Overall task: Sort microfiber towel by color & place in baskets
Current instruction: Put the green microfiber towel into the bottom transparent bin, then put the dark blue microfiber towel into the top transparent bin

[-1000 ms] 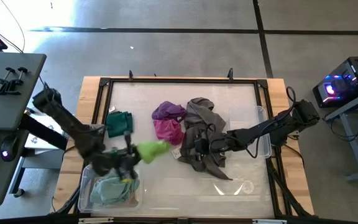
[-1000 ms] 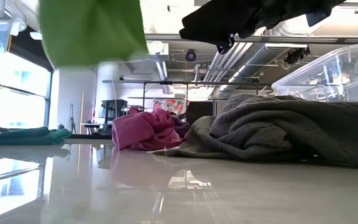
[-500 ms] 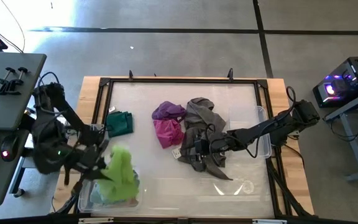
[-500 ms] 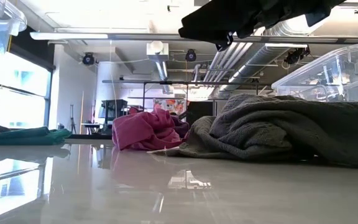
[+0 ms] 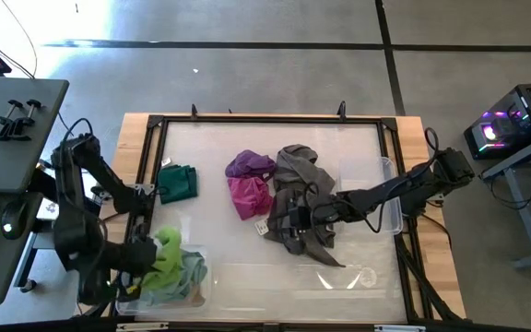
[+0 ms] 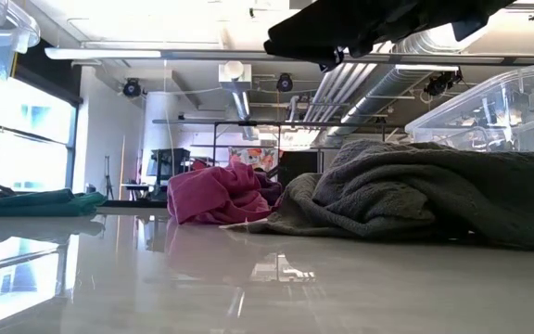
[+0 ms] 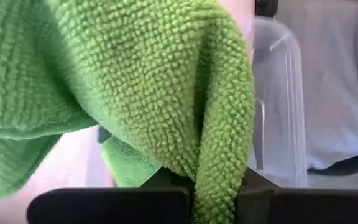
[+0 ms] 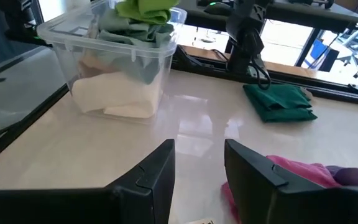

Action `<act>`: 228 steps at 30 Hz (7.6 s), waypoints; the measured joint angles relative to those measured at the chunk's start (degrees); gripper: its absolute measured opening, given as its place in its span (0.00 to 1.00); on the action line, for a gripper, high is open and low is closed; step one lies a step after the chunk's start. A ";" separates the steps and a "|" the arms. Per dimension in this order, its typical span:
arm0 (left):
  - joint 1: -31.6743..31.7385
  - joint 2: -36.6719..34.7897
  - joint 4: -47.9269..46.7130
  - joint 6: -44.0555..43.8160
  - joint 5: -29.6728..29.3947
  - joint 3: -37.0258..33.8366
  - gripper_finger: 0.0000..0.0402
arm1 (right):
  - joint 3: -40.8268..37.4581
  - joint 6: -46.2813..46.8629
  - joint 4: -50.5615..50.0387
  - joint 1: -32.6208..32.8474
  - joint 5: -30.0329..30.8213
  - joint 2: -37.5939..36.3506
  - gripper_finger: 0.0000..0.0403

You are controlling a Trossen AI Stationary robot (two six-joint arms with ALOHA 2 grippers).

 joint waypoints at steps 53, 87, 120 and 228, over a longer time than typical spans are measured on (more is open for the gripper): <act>14.05 1.99 25.38 -0.69 26.92 3.72 0.18 | 0.00 -0.52 -4.42 -1.14 0.07 0.00 0.33; 13.41 -0.76 21.95 -9.01 26.89 -6.97 0.01 | 0.00 1.91 -4.66 -1.22 0.07 0.00 0.33; 64.93 -13.36 2.94 31.92 2.62 -27.67 0.13 | 0.00 2.43 -5.29 -1.22 0.07 0.00 0.33; 59.13 10.12 122.31 76.06 12.35 -40.96 0.00 | -6.23 -2.33 23.18 -4.13 10.43 5.83 0.63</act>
